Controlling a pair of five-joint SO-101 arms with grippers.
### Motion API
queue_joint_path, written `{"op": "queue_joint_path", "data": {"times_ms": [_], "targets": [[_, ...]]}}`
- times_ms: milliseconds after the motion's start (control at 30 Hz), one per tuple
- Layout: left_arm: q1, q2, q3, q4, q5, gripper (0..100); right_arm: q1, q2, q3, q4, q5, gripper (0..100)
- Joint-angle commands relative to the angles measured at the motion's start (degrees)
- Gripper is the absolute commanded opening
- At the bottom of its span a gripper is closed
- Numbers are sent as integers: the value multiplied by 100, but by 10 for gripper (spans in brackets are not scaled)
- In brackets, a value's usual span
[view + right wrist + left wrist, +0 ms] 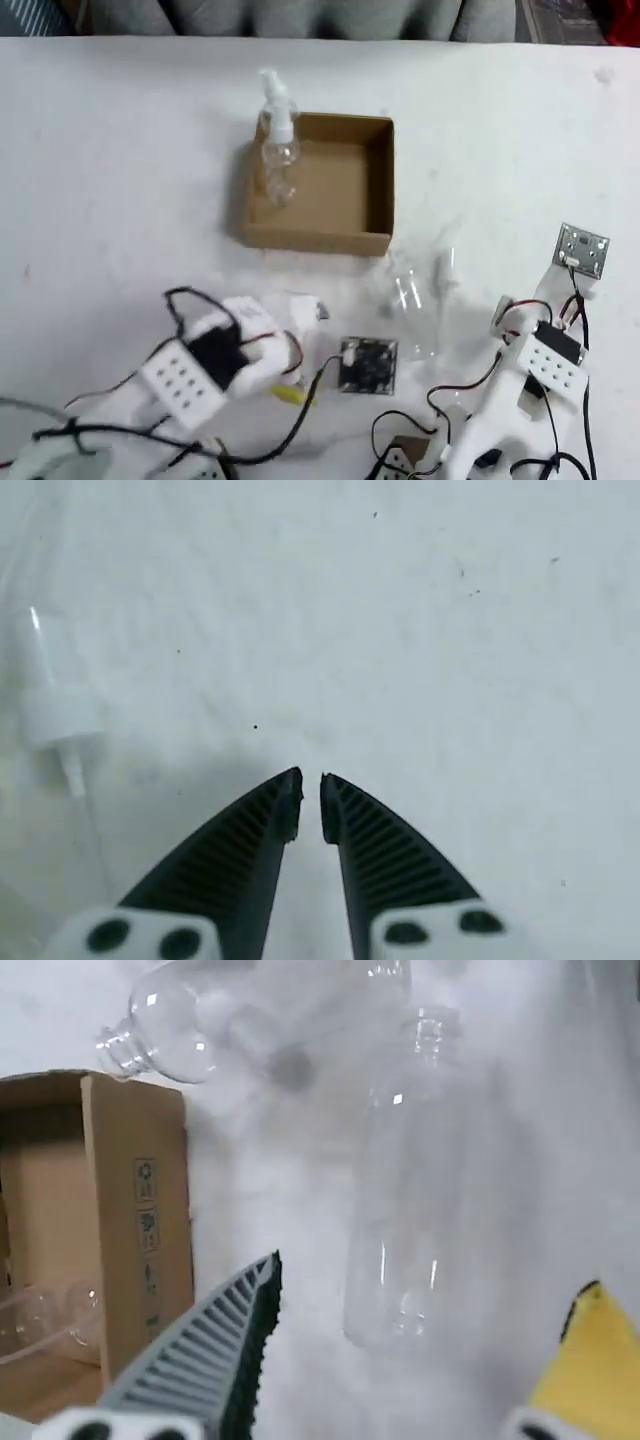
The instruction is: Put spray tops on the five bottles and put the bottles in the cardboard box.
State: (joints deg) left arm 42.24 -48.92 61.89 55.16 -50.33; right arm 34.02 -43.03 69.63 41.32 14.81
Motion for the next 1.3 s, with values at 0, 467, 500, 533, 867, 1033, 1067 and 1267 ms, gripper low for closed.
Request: {"op": "queue_joint_path", "data": {"times_ms": [0, 467, 500, 533, 867, 1033, 1067, 1267], "targets": [[48, 1138, -659, -624, -44, 399, 84, 13, -26, -75, -18, 17], [92, 3284, -1266, -1952, 211, 397, 48, 13, -26, -57, -18, 17], [84, 3424, -1336, -1952, 211, 397, 48, 13, -26, -57, -18, 17], [75, 3574, -1398, -1960, 211, 397, 48, 13, -26, -57, -18, 17], [110, 4444, -1846, -1960, 211, 396, 48, 4, 9, -57, -18, 17], [426, 4426, -1829, -1934, 211, 396, 48, 4, 9, -57, -18, 17], [479, 4426, -1820, -1864, 211, 396, 48, 4, 9, -57, -18, 17], [611, 4453, -1829, -1741, 211, 396, 57, 4, 9, -57, -18, 17]]}}
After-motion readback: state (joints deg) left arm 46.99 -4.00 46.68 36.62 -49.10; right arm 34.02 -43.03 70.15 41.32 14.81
